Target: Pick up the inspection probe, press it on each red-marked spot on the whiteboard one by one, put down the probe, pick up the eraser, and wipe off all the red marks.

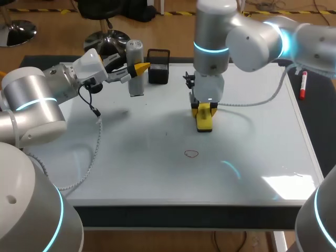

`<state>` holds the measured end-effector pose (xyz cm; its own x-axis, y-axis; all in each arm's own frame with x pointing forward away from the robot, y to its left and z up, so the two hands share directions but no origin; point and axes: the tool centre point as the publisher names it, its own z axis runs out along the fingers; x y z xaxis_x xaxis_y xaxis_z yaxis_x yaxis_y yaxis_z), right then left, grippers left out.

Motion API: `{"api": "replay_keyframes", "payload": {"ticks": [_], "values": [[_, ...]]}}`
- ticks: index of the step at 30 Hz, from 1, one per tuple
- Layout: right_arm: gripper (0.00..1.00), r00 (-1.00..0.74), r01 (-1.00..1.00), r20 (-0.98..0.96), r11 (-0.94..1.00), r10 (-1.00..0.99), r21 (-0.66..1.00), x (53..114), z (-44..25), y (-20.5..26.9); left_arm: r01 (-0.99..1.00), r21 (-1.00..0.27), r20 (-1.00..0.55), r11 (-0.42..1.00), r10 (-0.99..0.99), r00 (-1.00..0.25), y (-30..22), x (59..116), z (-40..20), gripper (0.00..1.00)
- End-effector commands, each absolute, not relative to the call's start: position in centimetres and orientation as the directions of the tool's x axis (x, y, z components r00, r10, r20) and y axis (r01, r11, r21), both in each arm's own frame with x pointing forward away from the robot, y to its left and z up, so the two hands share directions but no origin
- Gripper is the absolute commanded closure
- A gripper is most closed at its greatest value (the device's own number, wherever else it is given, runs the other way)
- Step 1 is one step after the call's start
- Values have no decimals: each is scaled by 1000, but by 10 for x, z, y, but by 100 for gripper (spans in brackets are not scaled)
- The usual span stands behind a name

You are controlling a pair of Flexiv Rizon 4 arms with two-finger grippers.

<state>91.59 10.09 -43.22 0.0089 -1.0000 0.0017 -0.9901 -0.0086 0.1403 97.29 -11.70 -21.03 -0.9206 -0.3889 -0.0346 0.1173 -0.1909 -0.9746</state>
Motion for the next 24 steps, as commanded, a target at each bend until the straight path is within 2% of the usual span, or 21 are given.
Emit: {"api": "replay_keyframes", "payload": {"ticks": [1,24], "values": [[100,8,-991,5,-7,-1000,135,914,-436,90,120,-974,-36,-193,-391,-920,-118,973,-210,100],[100,17,-997,26,-15,-1000,70,933,-393,70,120,-974,-36,-193,-391,-920,-118,973,-210,100]]}}
